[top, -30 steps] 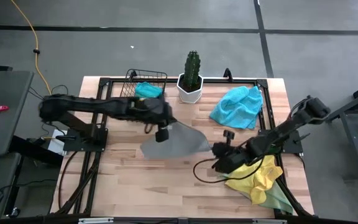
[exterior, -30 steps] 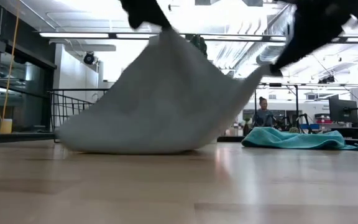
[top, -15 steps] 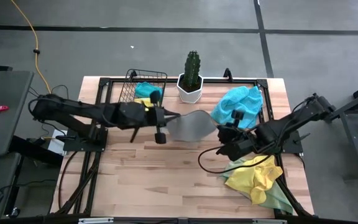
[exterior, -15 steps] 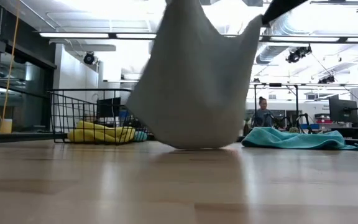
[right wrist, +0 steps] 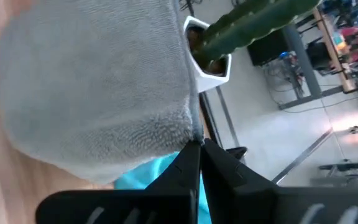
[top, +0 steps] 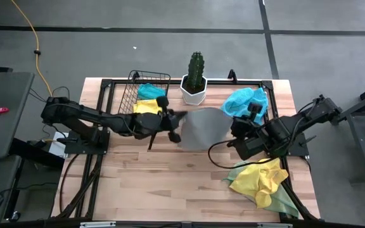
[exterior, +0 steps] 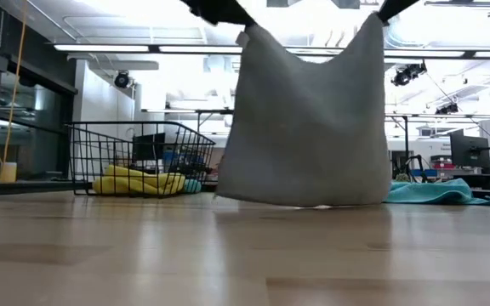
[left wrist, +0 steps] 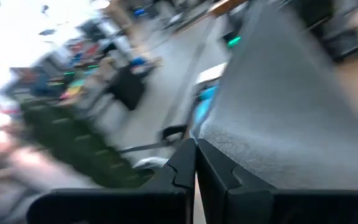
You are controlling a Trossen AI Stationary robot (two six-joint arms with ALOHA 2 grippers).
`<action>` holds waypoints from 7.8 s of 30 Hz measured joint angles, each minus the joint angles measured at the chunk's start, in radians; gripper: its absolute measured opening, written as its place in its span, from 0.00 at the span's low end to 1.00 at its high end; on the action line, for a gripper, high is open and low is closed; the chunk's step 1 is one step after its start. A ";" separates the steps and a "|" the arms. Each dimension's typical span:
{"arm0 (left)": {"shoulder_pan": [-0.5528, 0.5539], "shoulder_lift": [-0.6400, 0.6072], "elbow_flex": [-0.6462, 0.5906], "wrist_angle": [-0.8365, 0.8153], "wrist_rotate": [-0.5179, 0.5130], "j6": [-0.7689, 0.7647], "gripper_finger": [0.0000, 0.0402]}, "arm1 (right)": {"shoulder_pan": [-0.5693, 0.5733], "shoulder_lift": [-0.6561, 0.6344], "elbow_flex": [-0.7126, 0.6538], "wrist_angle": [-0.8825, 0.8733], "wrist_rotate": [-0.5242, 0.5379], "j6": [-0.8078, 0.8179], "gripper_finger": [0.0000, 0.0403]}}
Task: Fold microfiber towels
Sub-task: Fold the gray microfiber towel on the table
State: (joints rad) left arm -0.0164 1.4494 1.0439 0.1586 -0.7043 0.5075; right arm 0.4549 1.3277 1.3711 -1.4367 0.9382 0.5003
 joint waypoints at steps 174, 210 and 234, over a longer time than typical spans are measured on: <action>0.317 0.365 0.330 -0.957 0.644 -0.517 0.30 | 0.101 0.266 -0.373 0.196 -0.067 0.669 0.50; 0.414 0.493 0.385 -0.685 0.735 -0.033 0.30 | 0.101 0.266 -0.373 0.270 -0.048 0.610 0.49; 0.516 0.520 0.385 -1.022 0.714 -0.045 0.30 | 0.101 0.266 -0.373 0.294 -0.054 0.591 0.49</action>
State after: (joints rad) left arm 0.4996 1.9694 1.4284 -0.8631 0.0094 0.4624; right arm 0.5564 1.5940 0.9985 -1.1430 0.8845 1.0912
